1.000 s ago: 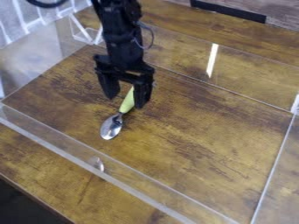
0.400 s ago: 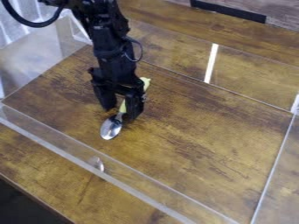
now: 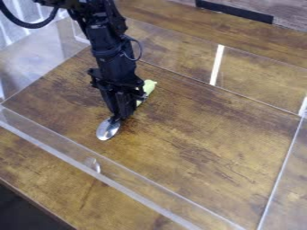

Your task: Move the green spoon to the right

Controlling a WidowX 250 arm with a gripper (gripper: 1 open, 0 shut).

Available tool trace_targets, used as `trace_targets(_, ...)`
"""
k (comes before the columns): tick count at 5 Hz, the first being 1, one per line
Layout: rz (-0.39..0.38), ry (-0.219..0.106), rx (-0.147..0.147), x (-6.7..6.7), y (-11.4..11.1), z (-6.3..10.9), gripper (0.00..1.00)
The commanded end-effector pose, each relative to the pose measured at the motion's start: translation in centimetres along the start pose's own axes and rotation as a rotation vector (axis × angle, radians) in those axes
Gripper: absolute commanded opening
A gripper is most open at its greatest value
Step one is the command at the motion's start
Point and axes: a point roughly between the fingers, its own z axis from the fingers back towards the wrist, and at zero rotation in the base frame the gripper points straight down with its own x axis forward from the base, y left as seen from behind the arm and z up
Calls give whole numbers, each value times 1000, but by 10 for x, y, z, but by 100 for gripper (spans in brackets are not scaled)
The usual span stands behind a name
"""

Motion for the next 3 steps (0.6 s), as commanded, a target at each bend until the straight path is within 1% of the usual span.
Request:
trace_targets(1, 25, -96, -7, 4, 7, 28, 100)
trace_targets(2, 54, -111, -22, 0, 8, 32, 0)
trace_targets(3, 26, -113, -33, 7, 8, 29, 0)
